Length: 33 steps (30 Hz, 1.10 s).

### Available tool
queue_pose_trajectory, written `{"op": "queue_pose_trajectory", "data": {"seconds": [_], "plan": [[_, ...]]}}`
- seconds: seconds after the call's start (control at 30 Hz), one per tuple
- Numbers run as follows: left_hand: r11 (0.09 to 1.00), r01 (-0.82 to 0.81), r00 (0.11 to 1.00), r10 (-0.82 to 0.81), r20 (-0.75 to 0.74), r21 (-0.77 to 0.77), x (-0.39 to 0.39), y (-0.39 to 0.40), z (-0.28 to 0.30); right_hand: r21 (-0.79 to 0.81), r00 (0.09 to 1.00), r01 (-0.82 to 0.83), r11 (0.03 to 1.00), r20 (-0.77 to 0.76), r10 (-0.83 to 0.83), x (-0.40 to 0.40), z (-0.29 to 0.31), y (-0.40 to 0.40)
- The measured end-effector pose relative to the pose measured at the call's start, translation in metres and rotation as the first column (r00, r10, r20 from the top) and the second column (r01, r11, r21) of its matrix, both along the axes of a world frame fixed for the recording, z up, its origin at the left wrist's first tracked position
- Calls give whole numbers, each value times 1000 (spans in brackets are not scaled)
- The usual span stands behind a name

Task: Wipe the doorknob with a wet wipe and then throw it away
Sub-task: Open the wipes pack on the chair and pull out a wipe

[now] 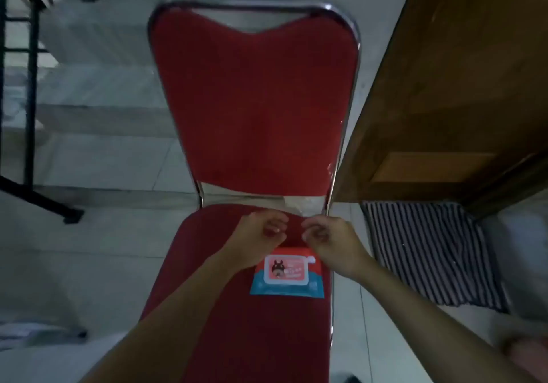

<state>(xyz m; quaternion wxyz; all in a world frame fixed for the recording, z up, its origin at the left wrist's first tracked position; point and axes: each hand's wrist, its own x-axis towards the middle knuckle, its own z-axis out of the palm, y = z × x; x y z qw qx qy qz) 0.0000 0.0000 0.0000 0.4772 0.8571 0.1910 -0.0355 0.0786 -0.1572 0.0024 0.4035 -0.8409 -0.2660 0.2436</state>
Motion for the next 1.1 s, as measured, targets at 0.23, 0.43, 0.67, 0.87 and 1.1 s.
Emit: {"op": "queue_pose_trajectory", "data": {"seconds": [0.23,0.43,0.67,0.87,1.1], "plan": [[945,210,978,-199,-69,252,-15,-7,-99,-67,993,-108,992,47,111,-8,-105,3],[798,311,930,-367,7,516,-34,-8,-144,-76,972,-170,983,152,180,-18,-155,-9],[602,361,833,-552,44,712,-34,-1,-157,-64,930,-187,980,309,197,-34,-170,-28],[578,353,819,-571,55,736,-35,-1,-156,-37,962,-117,992,244,123,-36,-168,-29],[920,-58,966,-47,256,387,-25,-17,-145,69,982,-31,997,186,17,-37,-168,-28]]}}
